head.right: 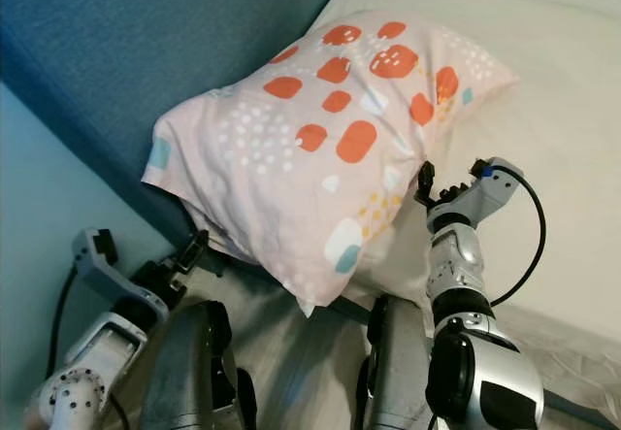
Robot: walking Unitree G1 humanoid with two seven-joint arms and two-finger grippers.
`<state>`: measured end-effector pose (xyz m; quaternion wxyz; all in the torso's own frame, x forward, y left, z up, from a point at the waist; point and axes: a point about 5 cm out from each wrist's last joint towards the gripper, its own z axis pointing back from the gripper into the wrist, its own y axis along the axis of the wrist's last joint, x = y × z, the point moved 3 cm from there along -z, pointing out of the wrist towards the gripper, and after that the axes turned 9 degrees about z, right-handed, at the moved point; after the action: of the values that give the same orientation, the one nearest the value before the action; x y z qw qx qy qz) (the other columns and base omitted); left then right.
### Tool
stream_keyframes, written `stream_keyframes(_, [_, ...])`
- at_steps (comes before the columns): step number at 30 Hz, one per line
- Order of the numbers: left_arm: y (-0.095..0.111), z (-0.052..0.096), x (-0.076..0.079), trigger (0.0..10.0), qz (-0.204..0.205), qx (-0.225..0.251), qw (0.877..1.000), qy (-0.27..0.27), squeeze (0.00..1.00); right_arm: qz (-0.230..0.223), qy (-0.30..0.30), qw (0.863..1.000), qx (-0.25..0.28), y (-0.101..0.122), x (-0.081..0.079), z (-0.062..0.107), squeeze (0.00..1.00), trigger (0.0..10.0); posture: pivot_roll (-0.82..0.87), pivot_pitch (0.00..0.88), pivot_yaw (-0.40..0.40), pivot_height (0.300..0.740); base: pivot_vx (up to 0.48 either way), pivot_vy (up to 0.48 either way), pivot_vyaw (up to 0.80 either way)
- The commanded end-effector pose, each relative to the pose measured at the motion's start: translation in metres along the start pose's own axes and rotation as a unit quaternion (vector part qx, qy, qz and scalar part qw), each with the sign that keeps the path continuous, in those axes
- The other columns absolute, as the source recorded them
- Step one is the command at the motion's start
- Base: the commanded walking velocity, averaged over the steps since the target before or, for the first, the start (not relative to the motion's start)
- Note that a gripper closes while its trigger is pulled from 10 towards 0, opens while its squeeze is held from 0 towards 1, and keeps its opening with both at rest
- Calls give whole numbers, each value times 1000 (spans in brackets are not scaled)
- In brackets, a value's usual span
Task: Clean up the room
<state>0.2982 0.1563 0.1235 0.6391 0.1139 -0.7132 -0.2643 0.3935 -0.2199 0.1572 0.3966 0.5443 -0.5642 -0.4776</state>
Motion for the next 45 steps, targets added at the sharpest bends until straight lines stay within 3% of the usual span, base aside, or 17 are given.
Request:
stream_keyframes(1, [-11,0,6,10000,13,-16,1000,-13,1000,37,39,998,15,0,-14,6,0,10000,111,317,-6,541,0,0,0])
stream_keyframes(5, [-17,-12,19,10000,17,-16,999,-34,1000,77,89,993,24,-3,-33,16,0,10000,107,322,0,541,0,0,0])
stream_keyframes(7, [-21,-23,29,10000,2,-20,998,-51,1000,90,146,985,31,-7,-56,25,0,10000,104,320,4,541,0,0,0])
stream_keyframes(8, [-21,-23,29,10000,2,-20,998,-51,1000,90,146,985,31,-7,-56,25,0,10000,104,320,4,541,0,0,0])
stream_keyframes(9, [-21,-28,36,10000,2,-22,998,-67,1000,95,196,975,43,-6,-76,32,0,10000,102,321,4,541,0,0,0])
stream_keyframes(10, [-20,-30,38,10000,1,-22,997,-73,1000,95,208,972,45,-6,-81,35,0,10000,102,320,3,541,0,0,0])
stream_keyframes(15, [-21,-30,41,10000,-6,-30,996,-83,1000,87,208,973,37,-8,-82,39,0,10000,105,321,-1,541,0,0,0])
stream_keyframes(18, [-27,-29,38,10000,-34,-45,995,-79,1000,84,196,976,31,-9,-78,41,0,10000,105,321,-1,541,0,0,0])
stream_keyframes(23, [-33,-26,14,10000,-117,-52,991,-32,1000,85,188,978,31,-5,-76,42,0,10000,99,327,-2,541,0,0,0])
stream_keyframes(29, [-19,-24,-1,10000,-142,-29,990,4,1000,84,189,978,29,-4,-74,45,0,10000,99,328,0,541,0,0,0])
stream_keyframes(33, [-12,-31,-4,10000,-100,-8,995,11,1000,80,188,979,26,-4,-74,45,0,10000,97,332,-2,541,0,0,0])
stream_keyframes(35, [-13,-39,3,10000,-45,1,999,-3,1000,77,188,979,24,-5,-74,46,0,10000,95,337,-4,541,0,0,0])
stream_keyframes(37, [-13,-39,3,10000,-45,1,999,-3,1000,77,188,979,24,-5,-74,46,0,10000,95,337,-4,541,0,0,0])
stream_keyframes(39, [-16,-50,13,10000,13,8,1000,-24,1000,76,188,979,20,-5,-75,47,0,10000,89,343,-4,541,0,0,0])
stream_keyframes(40, [-16,-50,13,10000,13,8,1000,-24,1000,76,188,979,20,-5,-75,47,0,10000,89,343,-4,541,0,0,0])
stream_keyframes(41, [-20,-60,24,10000,60,6,997,-51,1000,74,190,979,15,-7,-76,48,0,10000,87,345,-4,541,0,0,0])
stream_keyframes(45, [-25,-65,33,10000,69,-5,995,-71,1000,74,193,978,12,-7,-77,49,0,10000,83,345,-1,541,0,0,0])
